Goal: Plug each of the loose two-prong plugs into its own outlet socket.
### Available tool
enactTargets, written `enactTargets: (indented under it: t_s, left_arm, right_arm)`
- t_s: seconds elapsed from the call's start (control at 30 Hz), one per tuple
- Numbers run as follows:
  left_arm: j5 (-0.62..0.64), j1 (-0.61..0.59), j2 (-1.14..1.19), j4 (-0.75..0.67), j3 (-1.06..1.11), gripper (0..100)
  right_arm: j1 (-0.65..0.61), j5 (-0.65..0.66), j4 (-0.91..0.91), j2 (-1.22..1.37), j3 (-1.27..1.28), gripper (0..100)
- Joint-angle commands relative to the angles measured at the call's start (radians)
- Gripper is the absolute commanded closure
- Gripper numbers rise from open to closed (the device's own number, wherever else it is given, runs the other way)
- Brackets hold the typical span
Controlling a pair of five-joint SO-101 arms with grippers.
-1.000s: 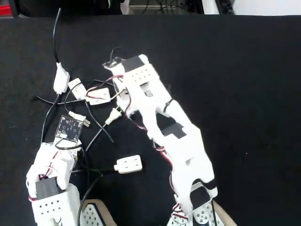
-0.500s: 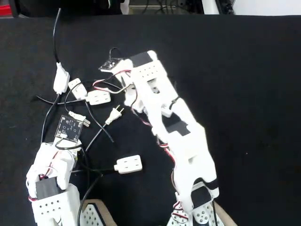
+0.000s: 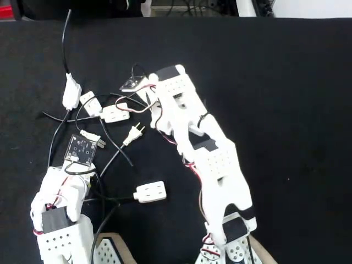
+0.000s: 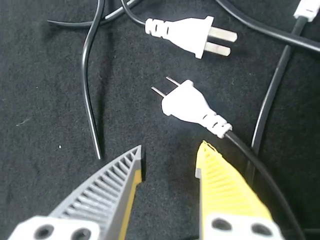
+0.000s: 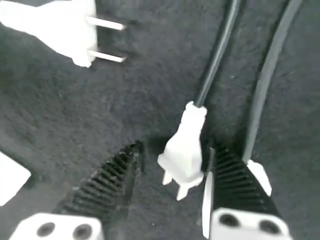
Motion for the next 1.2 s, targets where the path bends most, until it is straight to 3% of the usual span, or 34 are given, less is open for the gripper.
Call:
enactTargets:
  t_s: [0.0,0.23,0.57,0.83,1.17]
  left_arm:
    - [-0.008,0.012,-0.003,-0.009,0.015,82]
    - [-0.008,0.012,-0.003,-0.009,0.015,82]
    - [-0.008,0.012,-0.003,-0.009,0.015,82]
    - [-0.008,0.013,-0.003,-0.009,0.015,82]
    - [-0.008,0.013,-0.003,-0.009,0.015,82]
  right_arm:
    - [0.008,0.003,0.038,-0.002,-0.027,78.8]
    - [0.009,-0.041,0.020,-0.002,-0.064,98.7]
    - [0.002,-0.095,0.031,-0.001,-0.116,95.3]
    - [-0.011,-0.147,0.021,0.051,-0.134,77.1]
    - [-0.018,-0.221,0.064,0.127,-0.354,77.1]
